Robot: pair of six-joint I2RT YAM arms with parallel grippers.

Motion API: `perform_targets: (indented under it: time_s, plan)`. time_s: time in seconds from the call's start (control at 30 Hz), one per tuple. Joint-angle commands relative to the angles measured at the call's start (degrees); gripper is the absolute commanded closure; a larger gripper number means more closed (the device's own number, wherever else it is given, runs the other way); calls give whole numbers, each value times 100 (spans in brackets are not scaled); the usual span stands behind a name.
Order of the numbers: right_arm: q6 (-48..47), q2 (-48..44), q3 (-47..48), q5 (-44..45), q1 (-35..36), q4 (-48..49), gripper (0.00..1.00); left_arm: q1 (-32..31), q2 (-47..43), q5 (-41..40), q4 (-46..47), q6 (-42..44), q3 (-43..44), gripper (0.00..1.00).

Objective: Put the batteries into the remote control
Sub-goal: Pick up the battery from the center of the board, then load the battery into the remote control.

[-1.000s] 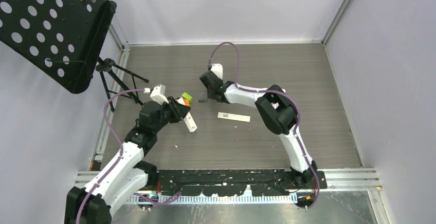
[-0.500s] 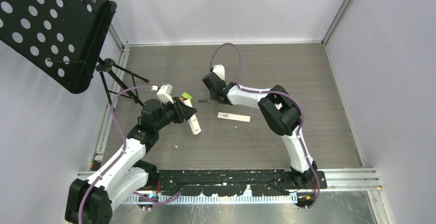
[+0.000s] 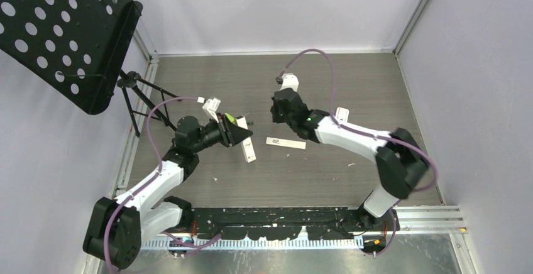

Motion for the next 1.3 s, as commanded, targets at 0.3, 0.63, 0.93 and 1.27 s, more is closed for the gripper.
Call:
perform_targets:
  time_s: [0.3, 0.63, 0.93, 1.27]
  plan:
    - [538, -2744, -1837, -2435, 161, 2093, 100, 26, 690, 396, 2467, -1989, 440, 100]
    - [340, -2878, -2121, -2707, 571, 2569, 100, 26, 1010, 391, 2735, -2784, 565, 100]
    - [280, -2716, -2111, -2561, 736, 2579, 100, 26, 912, 183, 2248, -2815, 618, 100]
    - [166, -2497, -2205, -2294, 808, 2524, 99, 28, 893, 95, 2107, -3175, 708, 100]
